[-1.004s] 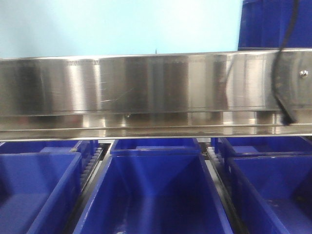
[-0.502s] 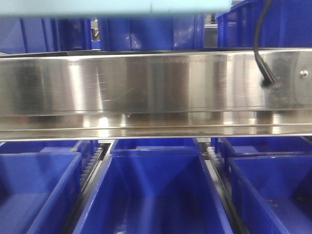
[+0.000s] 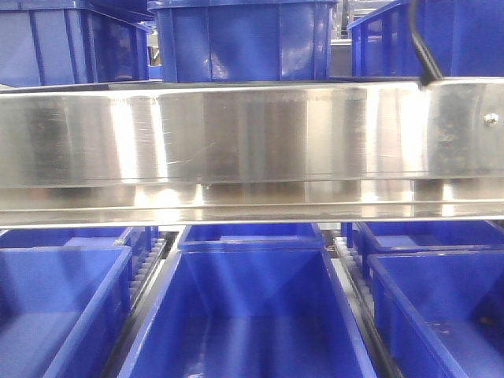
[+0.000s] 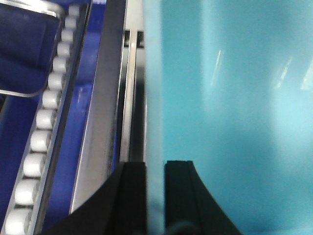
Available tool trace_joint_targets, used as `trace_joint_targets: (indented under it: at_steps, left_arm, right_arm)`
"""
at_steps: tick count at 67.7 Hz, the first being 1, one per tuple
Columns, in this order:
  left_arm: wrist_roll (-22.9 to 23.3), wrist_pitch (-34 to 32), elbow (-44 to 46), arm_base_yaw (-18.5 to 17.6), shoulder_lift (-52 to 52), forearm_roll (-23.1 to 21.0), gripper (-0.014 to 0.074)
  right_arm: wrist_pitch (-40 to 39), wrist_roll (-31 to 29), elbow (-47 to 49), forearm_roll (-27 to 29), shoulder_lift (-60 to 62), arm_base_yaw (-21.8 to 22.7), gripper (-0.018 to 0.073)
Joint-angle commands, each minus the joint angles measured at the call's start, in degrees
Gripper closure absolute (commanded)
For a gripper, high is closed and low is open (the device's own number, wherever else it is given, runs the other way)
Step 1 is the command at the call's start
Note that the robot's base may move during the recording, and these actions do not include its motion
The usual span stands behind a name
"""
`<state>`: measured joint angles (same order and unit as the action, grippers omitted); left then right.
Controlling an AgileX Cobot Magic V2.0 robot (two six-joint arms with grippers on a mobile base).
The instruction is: Move two blue bins to right shelf middle
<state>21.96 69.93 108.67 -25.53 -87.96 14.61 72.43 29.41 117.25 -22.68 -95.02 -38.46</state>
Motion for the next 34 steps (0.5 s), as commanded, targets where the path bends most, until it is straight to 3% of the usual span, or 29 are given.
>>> trace_joint_targets:
  at_steps: [1,34]
  left_arm:
    - [-0.5,-6.1,1.3,-0.2,1.5,1.2,0.0707]
    - [-0.5,-8.0,1.3,-0.2,1.4,1.9,0.0707]
  right_arm:
    - [-2.5,-0.4,0.9,-1.8,1.6,-0.1,0.0725]
    - [-2.5,-0.4,0.9,-1.8,1.6,-0.1,0.0725]
